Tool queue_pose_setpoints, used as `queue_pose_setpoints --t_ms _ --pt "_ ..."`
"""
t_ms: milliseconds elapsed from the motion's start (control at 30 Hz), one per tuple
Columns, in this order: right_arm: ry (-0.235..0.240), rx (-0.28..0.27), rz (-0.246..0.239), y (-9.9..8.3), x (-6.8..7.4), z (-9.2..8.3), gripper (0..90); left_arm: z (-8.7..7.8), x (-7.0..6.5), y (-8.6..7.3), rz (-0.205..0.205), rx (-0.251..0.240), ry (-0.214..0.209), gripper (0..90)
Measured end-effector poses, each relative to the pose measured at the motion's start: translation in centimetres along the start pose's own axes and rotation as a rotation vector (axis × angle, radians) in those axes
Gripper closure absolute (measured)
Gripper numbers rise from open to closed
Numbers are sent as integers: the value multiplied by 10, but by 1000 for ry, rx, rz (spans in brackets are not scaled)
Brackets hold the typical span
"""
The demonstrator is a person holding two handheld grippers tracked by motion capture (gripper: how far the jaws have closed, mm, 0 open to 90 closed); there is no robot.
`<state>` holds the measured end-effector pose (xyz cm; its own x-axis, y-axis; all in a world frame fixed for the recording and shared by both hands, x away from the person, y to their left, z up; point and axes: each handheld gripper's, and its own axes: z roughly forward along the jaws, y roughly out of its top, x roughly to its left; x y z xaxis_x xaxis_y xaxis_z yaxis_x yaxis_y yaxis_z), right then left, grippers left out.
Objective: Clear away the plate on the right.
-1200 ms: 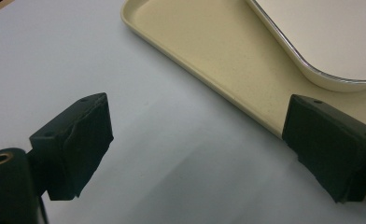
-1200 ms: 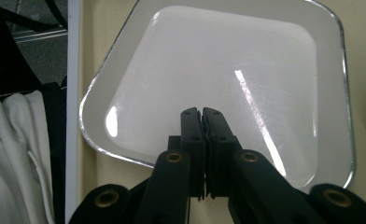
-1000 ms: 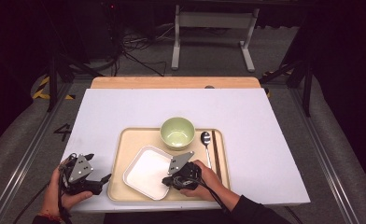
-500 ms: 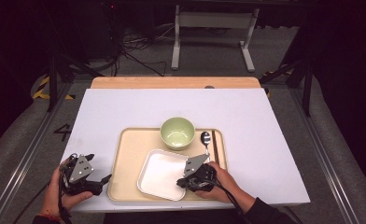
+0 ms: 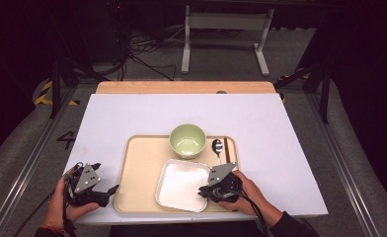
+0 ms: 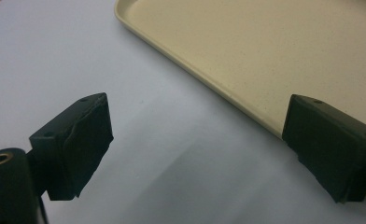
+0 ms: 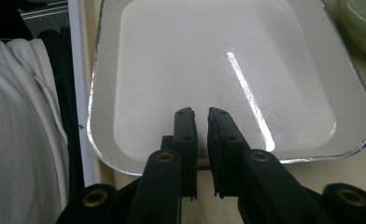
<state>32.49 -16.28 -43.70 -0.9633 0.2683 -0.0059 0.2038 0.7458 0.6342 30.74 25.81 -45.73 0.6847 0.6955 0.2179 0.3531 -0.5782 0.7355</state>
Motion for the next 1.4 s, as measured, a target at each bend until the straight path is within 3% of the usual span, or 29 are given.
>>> queue_pose_setpoints --t_ms 67,167,633,1400 --pt "-8 -9 -6 0 0 -2 862 0 0 0 3 1 -1 93" --pt "-14 -5 -26 1 2 -2 845 0 0 0 2 0 -1 93" --pt "-46 -22 -31 3 2 -5 776 0 0 0 7 3 -3 93" --pt "-152 -53 -26 8 -1 -15 471 0 0 0 19 6 2 94"
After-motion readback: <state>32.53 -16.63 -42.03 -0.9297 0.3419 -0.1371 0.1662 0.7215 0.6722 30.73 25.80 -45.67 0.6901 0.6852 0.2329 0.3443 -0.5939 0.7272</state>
